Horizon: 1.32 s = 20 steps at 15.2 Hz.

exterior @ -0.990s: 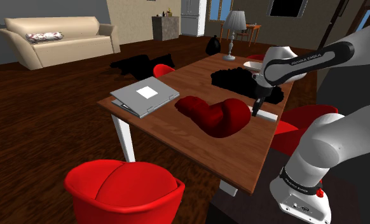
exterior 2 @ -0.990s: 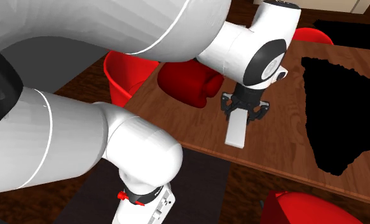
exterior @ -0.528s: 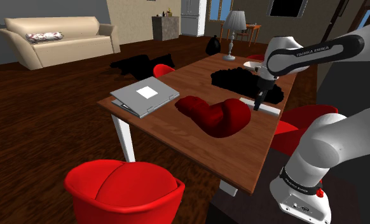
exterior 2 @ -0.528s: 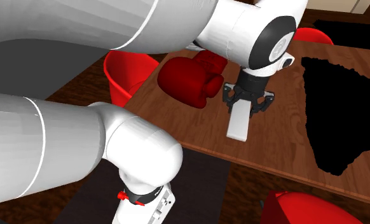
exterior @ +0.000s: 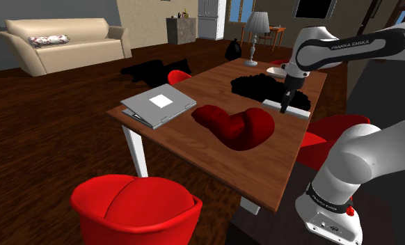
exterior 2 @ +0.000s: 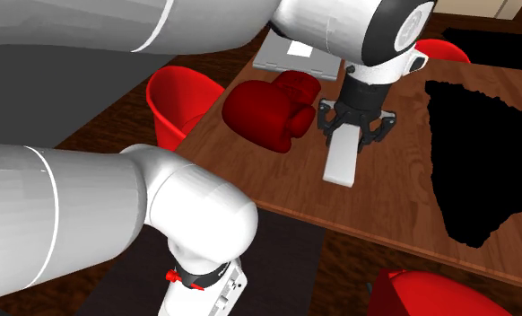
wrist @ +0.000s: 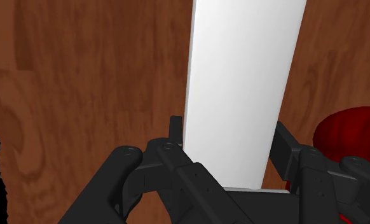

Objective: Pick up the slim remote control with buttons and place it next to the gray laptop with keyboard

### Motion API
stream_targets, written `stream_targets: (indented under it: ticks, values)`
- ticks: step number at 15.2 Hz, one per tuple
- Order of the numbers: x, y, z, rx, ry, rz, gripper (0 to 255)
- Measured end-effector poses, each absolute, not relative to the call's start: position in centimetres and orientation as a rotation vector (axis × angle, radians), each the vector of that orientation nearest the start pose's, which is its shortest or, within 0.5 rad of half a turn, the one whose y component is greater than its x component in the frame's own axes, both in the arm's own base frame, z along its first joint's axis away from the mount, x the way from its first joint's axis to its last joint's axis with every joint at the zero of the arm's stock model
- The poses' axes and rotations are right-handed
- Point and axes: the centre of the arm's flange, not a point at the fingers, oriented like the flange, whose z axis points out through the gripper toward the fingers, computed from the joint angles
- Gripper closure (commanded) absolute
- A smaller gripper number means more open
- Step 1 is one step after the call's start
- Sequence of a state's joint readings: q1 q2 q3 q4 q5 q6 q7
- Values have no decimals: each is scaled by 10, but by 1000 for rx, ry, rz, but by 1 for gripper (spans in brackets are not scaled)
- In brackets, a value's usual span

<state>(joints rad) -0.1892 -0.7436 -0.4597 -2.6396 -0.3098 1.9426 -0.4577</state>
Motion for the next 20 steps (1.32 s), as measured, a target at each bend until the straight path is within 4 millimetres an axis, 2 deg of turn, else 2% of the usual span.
stream_targets:
  ticks: [8, 9, 11, 20]
  values:
    - [261, -224, 486, -3131, -50, -25, 255]
    - [267, -224, 489, -3131, -50, -25, 255]
    - [286, -222, 489, -3131, -50, -25, 255]
    - [405, -219, 492, -3131, -50, -25, 255]
